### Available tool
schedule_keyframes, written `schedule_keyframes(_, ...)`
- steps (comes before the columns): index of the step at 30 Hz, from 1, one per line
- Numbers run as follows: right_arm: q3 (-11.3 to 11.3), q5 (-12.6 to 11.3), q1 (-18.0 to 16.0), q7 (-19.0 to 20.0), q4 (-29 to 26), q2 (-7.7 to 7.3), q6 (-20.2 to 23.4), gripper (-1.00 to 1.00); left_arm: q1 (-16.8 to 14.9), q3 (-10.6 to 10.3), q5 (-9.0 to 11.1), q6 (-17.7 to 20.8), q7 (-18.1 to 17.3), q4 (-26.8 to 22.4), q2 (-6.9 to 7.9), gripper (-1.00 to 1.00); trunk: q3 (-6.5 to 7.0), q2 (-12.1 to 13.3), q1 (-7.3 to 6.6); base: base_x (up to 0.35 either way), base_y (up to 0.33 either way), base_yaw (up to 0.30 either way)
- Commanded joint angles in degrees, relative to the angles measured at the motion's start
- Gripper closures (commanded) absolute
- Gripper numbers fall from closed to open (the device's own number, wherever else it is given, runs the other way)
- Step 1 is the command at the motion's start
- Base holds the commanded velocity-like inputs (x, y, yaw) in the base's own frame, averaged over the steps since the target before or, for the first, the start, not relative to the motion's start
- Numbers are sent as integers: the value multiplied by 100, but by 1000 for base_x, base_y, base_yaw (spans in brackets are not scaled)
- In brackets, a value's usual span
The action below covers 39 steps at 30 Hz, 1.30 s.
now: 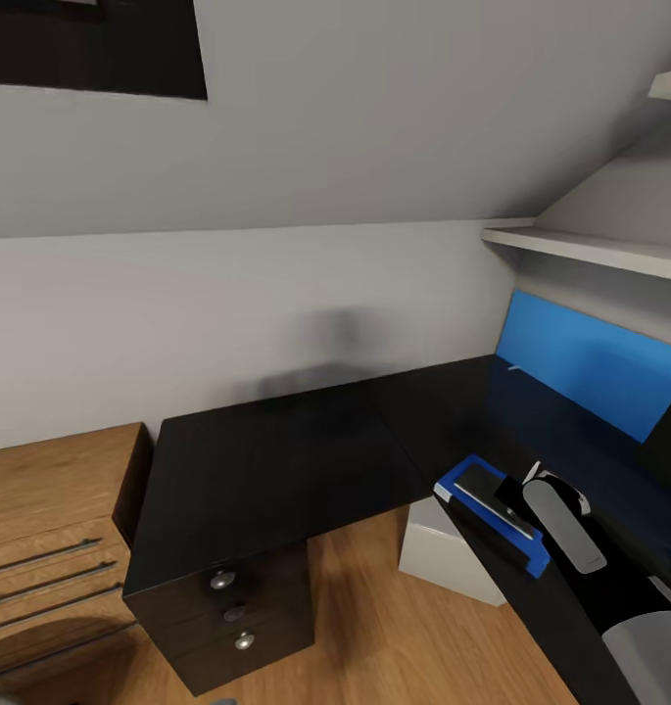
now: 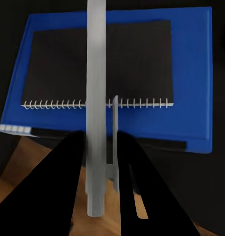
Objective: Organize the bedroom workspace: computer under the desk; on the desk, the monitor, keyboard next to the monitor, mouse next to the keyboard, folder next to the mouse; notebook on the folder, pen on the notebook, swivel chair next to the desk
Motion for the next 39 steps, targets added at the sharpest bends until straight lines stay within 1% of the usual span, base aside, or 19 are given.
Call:
schedule_keyframes(1,11,-22,-7,23,48,-7,29,100,1,-16,50,21,44,-17,3,-100,-7,-5,3,237,0,0)
schedule_keyframes(5,10,-20,-9,129,121,-7,29,100,1,-18,50,22,44,-16,3,-100,-7,-5,3,253,0,0)
schedule_keyframes(11,6,6,-10,190,180,-8,23,100,1,-22,53,23,44,-18,-3,-100,-7,-5,3,72,0,0)
schedule_keyframes(16,3,84,-18,303,363,-11,14,100,1,-24,54,23,44,-20,-6,-100,-7,-5,3,188,0,0)
schedule_keyframes(17,3,137,-25,410,448,-14,7,100,1,-25,56,23,44,-20,-6,-100,-7,-5,3,75,0,0)
schedule_keyframes(23,2,180,-29,463,537,-8,3,100,1,-22,59,23,44,-20,-6,-100,-7,-5,3,25,0,0)
schedule_keyframes(31,2,189,-44,542,835,-7,-9,100,1,-22,59,23,44,-20,-10,-100,-7,-5,3,2,0,0)
schedule_keyframes(36,2,264,-45,599,933,-7,-14,100,1,-25,59,23,44,-20,-12,-100,-7,-5,3,0,0,0)
schedule_keyframes(39,2,312,-57,641,1085,-7,-21,100,1,-25,59,23,44,-20,-8,-100,-7,-5,3,0,0,0)
